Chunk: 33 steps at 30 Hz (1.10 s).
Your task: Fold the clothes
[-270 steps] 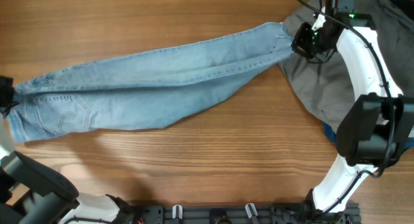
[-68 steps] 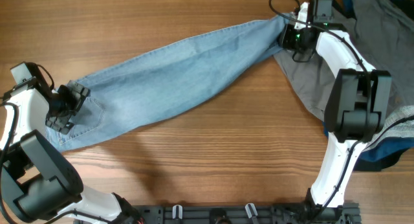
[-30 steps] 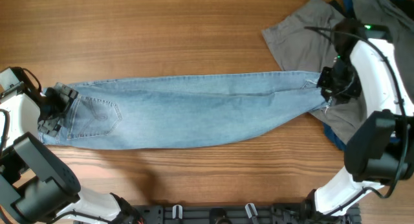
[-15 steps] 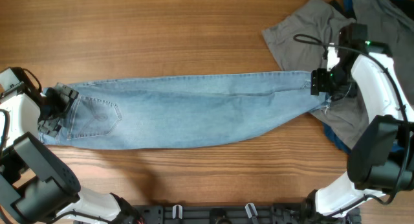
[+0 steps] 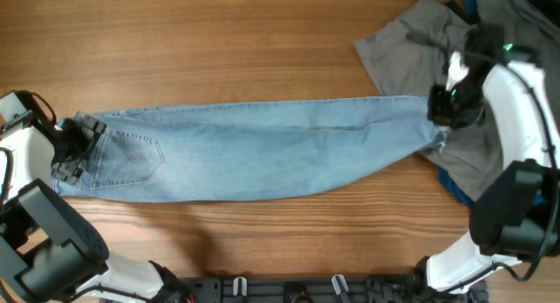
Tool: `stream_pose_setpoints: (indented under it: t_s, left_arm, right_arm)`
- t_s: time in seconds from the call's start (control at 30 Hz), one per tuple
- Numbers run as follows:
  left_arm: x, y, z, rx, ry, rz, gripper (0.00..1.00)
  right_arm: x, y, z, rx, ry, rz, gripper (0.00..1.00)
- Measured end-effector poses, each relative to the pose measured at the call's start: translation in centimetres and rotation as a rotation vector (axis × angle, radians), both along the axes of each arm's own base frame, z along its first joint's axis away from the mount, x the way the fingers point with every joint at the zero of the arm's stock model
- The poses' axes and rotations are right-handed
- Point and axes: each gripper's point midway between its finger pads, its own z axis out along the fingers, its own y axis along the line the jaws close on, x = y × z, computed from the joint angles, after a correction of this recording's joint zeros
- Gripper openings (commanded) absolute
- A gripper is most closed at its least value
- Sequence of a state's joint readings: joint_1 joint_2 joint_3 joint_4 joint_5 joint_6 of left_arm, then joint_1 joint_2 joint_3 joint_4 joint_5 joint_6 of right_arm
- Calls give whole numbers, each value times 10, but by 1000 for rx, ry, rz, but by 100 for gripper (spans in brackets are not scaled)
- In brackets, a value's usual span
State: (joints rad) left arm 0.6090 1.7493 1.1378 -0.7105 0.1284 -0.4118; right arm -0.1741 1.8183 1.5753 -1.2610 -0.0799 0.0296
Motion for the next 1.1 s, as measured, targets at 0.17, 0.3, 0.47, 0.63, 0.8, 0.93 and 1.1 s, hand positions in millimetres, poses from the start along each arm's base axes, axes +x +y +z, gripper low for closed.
stream_pose_setpoints:
  t_s: [0.17,0.3,0.47,0.63,0.8,0.93,1.1]
  left_arm:
    - [0,0,0,0,-1,0,100]
    - [0,0,0,0,-1,-1,100]
    - [19,6,6,20,-87,-14,100]
    - [46,16,19,83,-208,-86,100]
    - [45,34,19,199,-175,-131,86]
    - [48,35,-7,174,-147,-141,76]
    - [52,36,-11,176,-154,-155,35]
  right_arm:
    - [47,-14,73,-2,-227,-251,4]
    - [64,-28,68,48,-276,-360,4]
    - [73,10,78,240,-321,-193,4]
    - [73,16,80,269,-324,-152,4]
    - [69,17,79,271,-308,-153,4]
    - [67,17,78,272,-300,-154,4]
    - [67,17,78,272,-300,-154,4]
